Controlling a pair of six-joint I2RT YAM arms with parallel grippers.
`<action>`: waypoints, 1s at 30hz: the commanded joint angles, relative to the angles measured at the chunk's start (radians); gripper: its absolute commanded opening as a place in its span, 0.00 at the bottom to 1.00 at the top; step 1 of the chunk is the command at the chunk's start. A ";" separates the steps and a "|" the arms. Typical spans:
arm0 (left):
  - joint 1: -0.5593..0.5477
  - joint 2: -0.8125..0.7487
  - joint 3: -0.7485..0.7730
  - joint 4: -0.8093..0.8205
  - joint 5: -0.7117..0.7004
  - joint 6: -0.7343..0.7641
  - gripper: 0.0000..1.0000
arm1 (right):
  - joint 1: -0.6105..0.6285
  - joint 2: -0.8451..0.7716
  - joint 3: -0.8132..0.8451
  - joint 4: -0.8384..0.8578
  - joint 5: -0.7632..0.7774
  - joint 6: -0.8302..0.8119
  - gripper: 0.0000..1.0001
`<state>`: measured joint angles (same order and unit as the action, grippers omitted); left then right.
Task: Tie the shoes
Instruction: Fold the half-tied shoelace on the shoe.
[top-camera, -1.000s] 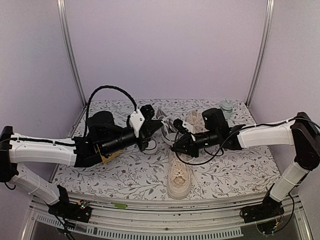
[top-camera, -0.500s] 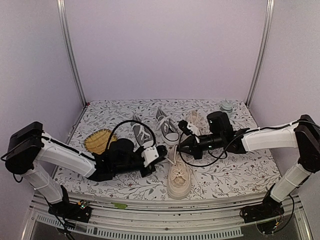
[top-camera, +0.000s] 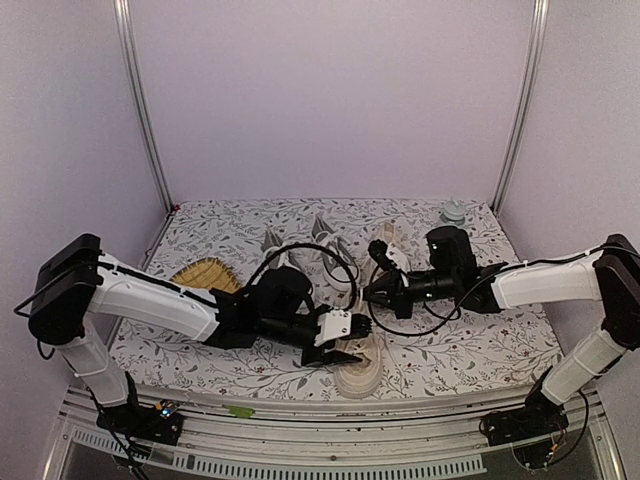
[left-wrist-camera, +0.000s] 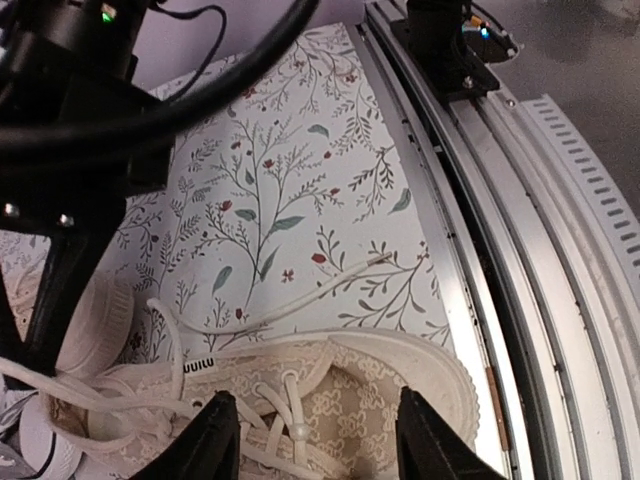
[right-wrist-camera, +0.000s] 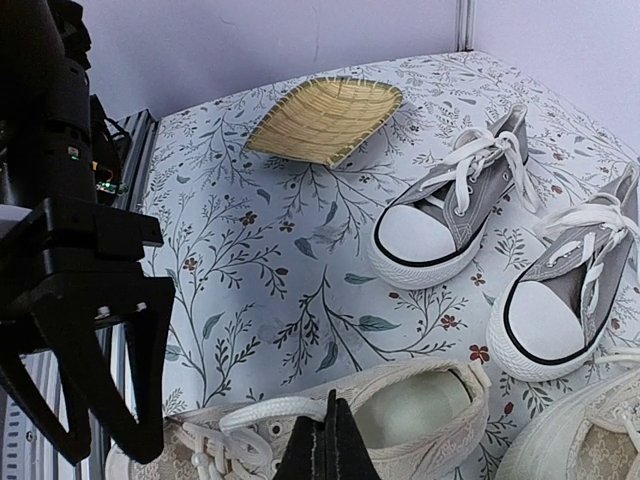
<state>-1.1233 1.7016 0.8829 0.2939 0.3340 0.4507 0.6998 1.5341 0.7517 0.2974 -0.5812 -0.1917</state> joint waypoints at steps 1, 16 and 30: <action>0.002 -0.072 0.017 -0.253 -0.049 0.073 0.55 | -0.002 -0.038 -0.018 0.050 -0.027 -0.035 0.01; 0.288 0.005 0.112 0.067 0.373 -0.055 0.41 | -0.002 0.042 0.059 0.032 -0.064 -0.094 0.01; 0.304 0.122 0.203 0.089 0.347 -0.113 0.34 | -0.002 0.068 0.088 0.014 -0.064 -0.129 0.01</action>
<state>-0.8307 1.8004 1.0512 0.3637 0.7120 0.3637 0.6998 1.5894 0.8124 0.3111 -0.6319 -0.3042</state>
